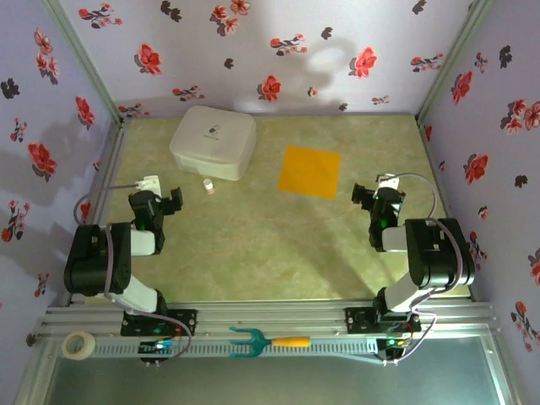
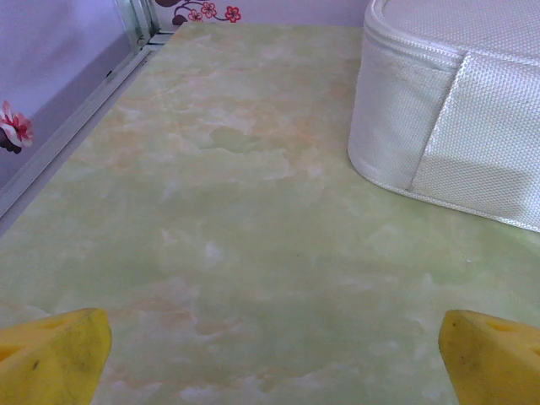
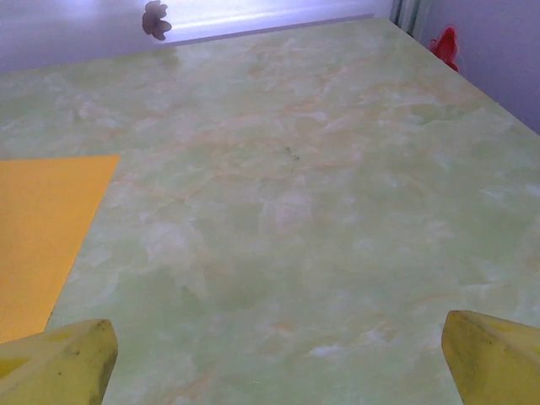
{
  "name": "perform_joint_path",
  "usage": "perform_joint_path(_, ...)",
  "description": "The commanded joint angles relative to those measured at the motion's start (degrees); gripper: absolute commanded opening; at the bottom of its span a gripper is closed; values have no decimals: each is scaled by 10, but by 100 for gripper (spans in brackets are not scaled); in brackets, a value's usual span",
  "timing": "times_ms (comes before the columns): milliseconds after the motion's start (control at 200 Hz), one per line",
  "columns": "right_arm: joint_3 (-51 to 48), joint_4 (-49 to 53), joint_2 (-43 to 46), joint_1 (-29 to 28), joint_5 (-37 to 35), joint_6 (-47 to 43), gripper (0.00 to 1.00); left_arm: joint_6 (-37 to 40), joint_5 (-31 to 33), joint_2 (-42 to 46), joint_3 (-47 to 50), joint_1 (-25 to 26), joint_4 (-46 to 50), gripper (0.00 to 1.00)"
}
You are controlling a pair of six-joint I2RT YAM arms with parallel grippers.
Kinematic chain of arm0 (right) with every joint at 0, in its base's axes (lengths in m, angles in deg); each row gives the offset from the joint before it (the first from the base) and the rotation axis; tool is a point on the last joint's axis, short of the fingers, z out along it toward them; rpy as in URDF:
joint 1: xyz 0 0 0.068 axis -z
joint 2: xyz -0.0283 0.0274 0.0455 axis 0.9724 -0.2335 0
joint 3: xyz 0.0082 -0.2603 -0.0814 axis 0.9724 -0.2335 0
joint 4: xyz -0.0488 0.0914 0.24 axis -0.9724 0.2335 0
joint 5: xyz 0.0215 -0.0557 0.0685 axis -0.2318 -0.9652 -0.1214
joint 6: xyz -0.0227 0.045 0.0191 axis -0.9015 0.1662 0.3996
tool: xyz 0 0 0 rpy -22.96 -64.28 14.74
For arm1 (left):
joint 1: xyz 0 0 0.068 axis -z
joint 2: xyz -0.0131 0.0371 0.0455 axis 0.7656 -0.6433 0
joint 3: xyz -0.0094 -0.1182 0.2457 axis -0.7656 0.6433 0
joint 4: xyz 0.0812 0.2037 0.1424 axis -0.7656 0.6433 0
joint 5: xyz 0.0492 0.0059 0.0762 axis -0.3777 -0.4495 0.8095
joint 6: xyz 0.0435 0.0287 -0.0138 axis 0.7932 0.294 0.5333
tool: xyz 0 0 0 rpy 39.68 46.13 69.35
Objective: Fold a paper plane with a square sheet of paper (pick it up from the middle)
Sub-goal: Move the square sheet of paper to the center of the table.
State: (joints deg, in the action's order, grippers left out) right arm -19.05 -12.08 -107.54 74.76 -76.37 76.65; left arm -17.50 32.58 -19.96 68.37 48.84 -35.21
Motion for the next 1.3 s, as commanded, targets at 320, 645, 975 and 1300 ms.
perform_joint_path(320,14,7,1,5,13,-5,99,-5,-4,3,-8,1,-19,100)
perform_joint_path(645,16,10,2,16,32,0,99,-5,-4,3,-8,1,-19,100)
perform_joint_path(975,14,8,1,16,33,0,99,1,-16,2,-13,1,-9,100)
perform_joint_path(1300,15,48,47,11,66,-19,99,6,-27,36,20,4,-44,100)
